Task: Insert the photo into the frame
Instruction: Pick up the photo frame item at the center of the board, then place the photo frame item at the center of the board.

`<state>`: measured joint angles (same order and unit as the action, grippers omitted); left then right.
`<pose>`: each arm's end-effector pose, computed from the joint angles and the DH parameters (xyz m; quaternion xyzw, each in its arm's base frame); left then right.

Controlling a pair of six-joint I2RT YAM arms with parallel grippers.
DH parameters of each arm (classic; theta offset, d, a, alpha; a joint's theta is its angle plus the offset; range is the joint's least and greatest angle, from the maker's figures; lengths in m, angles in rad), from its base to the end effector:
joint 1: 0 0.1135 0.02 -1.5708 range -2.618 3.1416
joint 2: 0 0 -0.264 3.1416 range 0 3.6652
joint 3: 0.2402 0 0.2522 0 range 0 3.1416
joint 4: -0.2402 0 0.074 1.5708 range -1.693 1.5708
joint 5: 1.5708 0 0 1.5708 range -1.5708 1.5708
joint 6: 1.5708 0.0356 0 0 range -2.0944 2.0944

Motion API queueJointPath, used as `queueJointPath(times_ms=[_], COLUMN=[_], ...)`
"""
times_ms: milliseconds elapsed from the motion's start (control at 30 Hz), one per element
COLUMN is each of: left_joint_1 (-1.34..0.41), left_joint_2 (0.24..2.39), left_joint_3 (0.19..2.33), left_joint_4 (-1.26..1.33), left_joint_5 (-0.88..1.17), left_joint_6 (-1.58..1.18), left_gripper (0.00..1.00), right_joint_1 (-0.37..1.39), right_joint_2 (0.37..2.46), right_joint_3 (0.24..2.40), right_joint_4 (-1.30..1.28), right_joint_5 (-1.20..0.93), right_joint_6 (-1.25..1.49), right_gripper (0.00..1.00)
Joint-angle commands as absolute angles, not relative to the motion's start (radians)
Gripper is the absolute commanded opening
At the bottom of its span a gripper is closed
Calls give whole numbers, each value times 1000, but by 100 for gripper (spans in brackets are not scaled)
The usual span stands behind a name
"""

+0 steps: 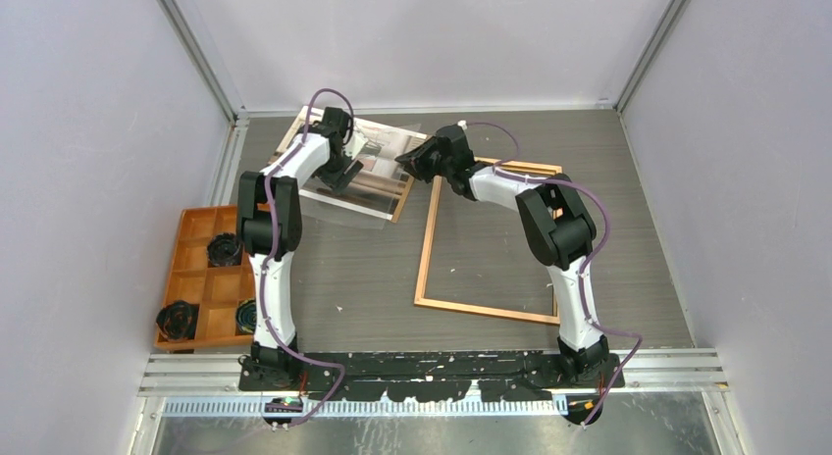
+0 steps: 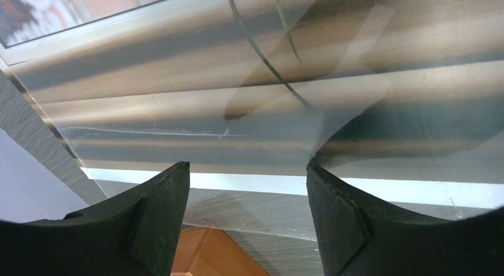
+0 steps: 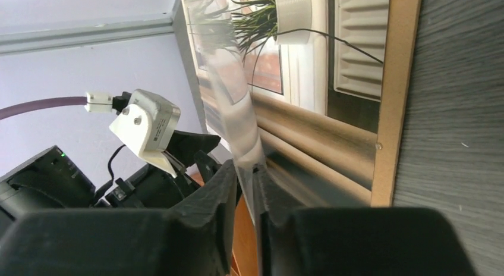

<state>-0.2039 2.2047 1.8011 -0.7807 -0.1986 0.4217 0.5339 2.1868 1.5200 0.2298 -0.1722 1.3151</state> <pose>0.4580 -0.0875 0.1843 0.2824 0.9350 0.1175 0.1794 0.4281 0.2602 0.1785 0.2773 0.7947 0.4708 0.2643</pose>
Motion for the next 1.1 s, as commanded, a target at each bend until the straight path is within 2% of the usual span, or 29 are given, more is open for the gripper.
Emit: queueJointPath(times_ms=[0, 133, 300, 467, 800, 1067], left_joint_1=[-213, -206, -201, -214, -294, -382], left_joint_2=[2184, 2127, 2041, 1969, 1877, 1841], left_joint_3=[1848, 1909, 2061, 2101, 1860, 1667], left_joint_4=[-859, -931, -1063, -1132, -1072, -1005], left_joint_5=[-154, -132, -80, -13, -41, -119], left_joint_6=[405, 393, 386, 349, 316, 339], left_gripper=[74, 80, 85, 86, 84, 83], right_joint_1=[543, 542, 533, 494, 480, 640], right_joint_2=[2175, 2114, 1953, 1706, 1133, 902], right_joint_3=[1582, 1587, 1555, 1357, 818, 713], right_joint_4=[175, 108, -45, -100, -333, -717], right_joint_5=[-146, -118, -74, 47, 395, 639], right_joint_6=[1235, 1151, 1037, 1030, 1213, 1433], right_gripper=[15, 1, 1, 1, 1, 1])
